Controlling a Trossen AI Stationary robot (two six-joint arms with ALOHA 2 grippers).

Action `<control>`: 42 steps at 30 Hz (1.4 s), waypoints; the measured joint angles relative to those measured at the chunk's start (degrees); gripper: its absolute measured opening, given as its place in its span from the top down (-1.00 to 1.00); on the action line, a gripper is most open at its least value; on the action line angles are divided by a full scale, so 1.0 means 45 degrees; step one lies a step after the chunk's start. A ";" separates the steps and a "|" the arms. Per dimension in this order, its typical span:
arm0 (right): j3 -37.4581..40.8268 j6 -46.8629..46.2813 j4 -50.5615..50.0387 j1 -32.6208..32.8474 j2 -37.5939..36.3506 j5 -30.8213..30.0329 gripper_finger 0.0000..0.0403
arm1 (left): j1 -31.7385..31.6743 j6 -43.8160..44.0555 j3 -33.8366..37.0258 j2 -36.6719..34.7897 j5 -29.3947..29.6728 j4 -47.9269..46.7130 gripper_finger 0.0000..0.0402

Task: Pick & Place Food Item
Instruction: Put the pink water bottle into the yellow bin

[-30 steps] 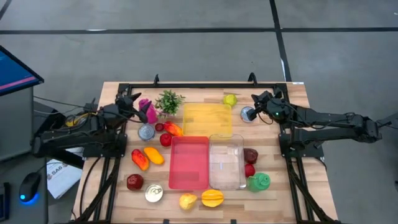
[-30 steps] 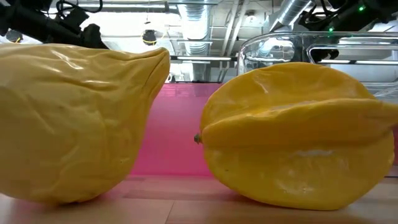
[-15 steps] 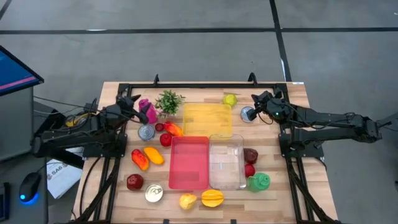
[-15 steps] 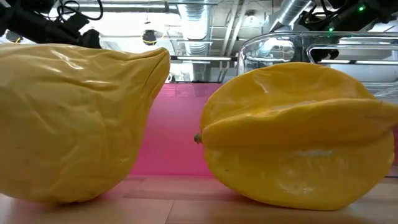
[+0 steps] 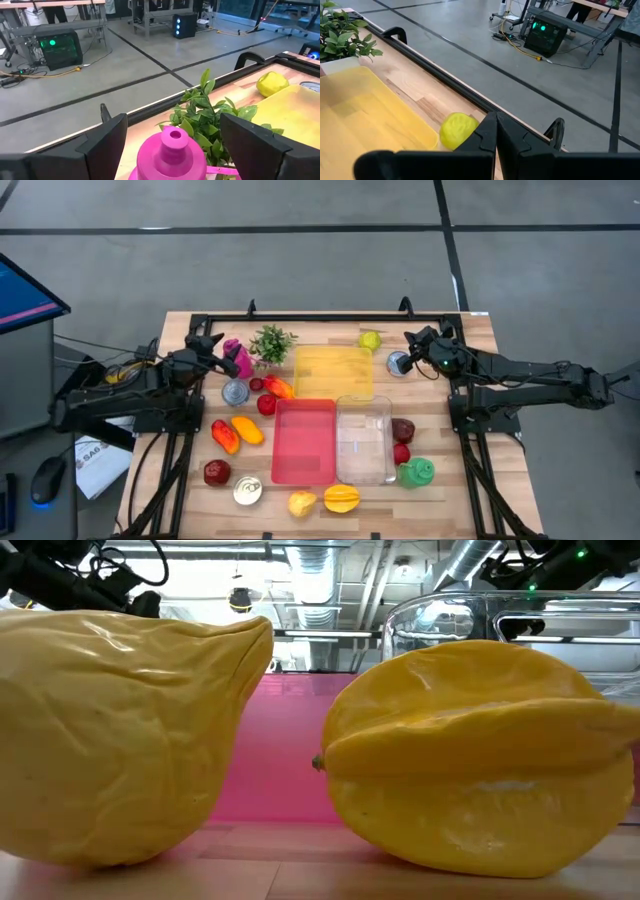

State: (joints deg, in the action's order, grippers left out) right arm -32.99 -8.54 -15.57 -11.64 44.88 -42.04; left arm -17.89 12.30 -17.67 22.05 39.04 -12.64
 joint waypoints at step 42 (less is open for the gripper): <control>0.0000 -0.0005 0.0294 0.0000 0.0000 0.0010 1.00 | 0.0000 -0.0715 0.0015 0.1255 0.0521 0.0861 -0.26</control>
State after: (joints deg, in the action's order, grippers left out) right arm -32.99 -8.56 -14.25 -11.64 44.88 -42.00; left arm -17.89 9.09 -17.61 27.70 41.39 -8.77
